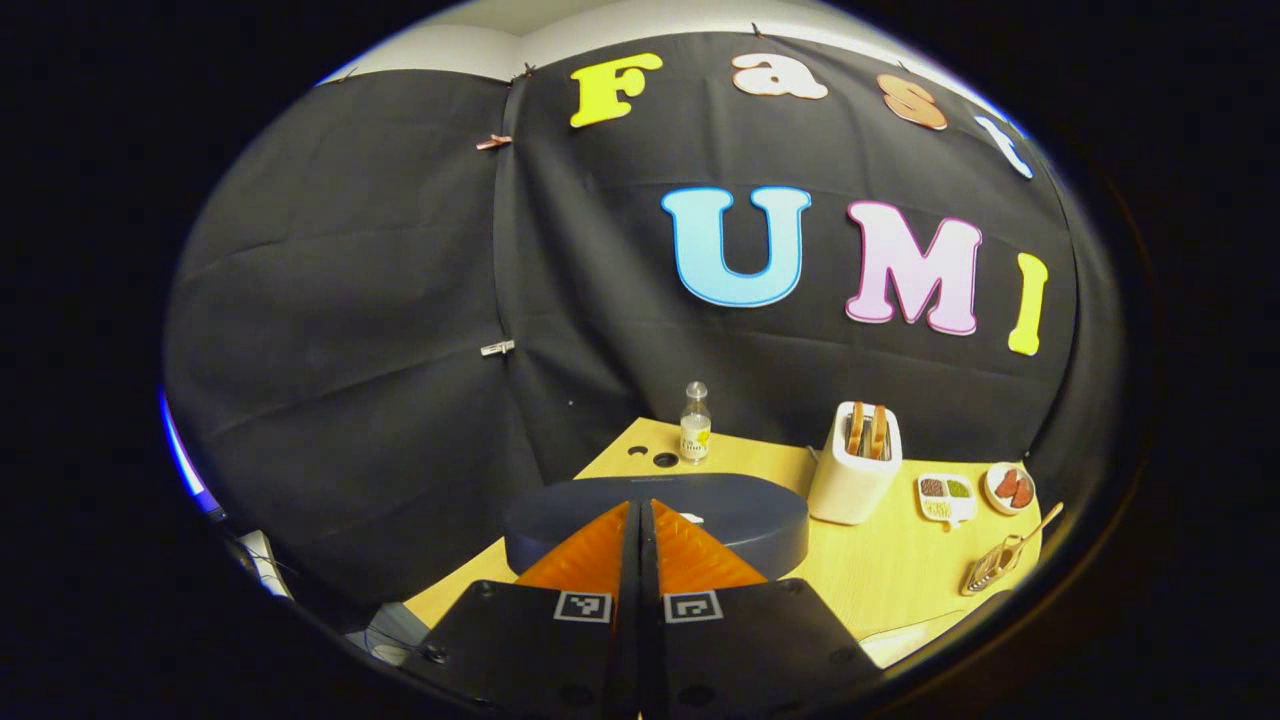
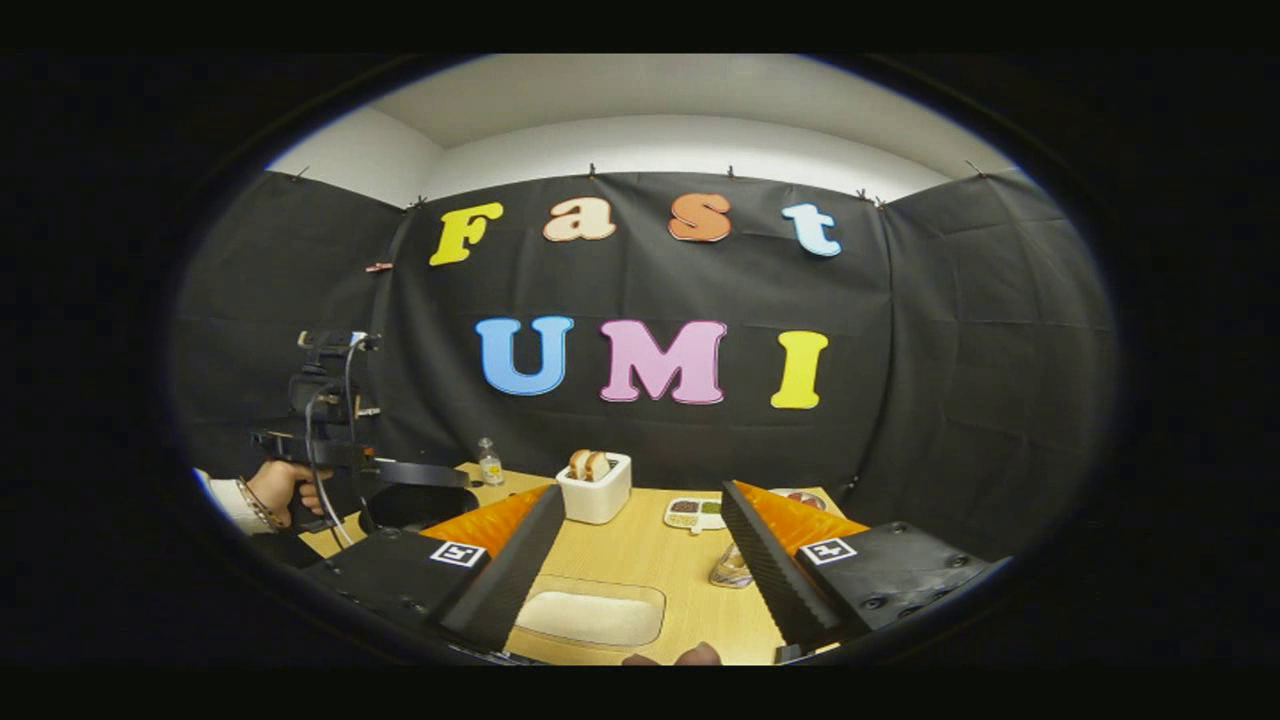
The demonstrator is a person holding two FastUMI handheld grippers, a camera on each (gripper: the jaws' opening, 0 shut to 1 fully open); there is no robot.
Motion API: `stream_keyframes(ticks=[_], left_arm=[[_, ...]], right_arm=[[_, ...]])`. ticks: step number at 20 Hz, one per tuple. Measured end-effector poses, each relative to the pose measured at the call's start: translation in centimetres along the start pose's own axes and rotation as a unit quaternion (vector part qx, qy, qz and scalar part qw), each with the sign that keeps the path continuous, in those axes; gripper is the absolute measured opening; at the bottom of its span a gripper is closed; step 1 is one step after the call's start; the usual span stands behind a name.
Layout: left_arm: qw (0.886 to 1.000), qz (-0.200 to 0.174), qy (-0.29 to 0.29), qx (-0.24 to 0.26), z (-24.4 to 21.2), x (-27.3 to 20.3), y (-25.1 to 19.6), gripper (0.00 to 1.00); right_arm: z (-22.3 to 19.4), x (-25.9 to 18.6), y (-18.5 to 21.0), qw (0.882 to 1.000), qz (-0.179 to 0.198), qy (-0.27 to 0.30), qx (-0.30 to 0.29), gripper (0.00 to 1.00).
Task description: Close the left gripper, press the button to open the rice cooker; take a wooden spoon from the chopstick holder with the right hand, scoop a spoonful of rice and pour it into the rice cooker, then put the wooden spoon back into the chopstick holder.
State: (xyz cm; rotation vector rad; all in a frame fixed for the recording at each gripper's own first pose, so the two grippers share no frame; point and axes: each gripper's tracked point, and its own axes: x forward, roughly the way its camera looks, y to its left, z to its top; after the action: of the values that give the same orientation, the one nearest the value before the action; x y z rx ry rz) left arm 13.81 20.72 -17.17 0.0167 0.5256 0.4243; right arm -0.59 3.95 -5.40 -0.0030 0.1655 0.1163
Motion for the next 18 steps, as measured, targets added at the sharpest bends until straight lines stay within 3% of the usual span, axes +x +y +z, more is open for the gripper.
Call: stream_keyframes(ticks=[7,15,18], left_arm=[[0.998,-0.024,-0.036,-0.042,1.7,-4.8,0.4,0.05],[0.992,-0.087,-0.088,-0.023,1.8,-12.4,-1.2,0.05],[0.99,-0.095,-0.104,-0.022,1.4,-15.3,-2.1,0.05]], right_arm=[[-0.5,0.6,-0.8,1.0,-0.007,0.003,0.005,1.0],[-3.0,2.2,-5.0,0.999,-0.038,0.023,0.021,0.98],[-4.4,2.8,-7.3,0.998,-0.049,0.034,0.024,0.98]])
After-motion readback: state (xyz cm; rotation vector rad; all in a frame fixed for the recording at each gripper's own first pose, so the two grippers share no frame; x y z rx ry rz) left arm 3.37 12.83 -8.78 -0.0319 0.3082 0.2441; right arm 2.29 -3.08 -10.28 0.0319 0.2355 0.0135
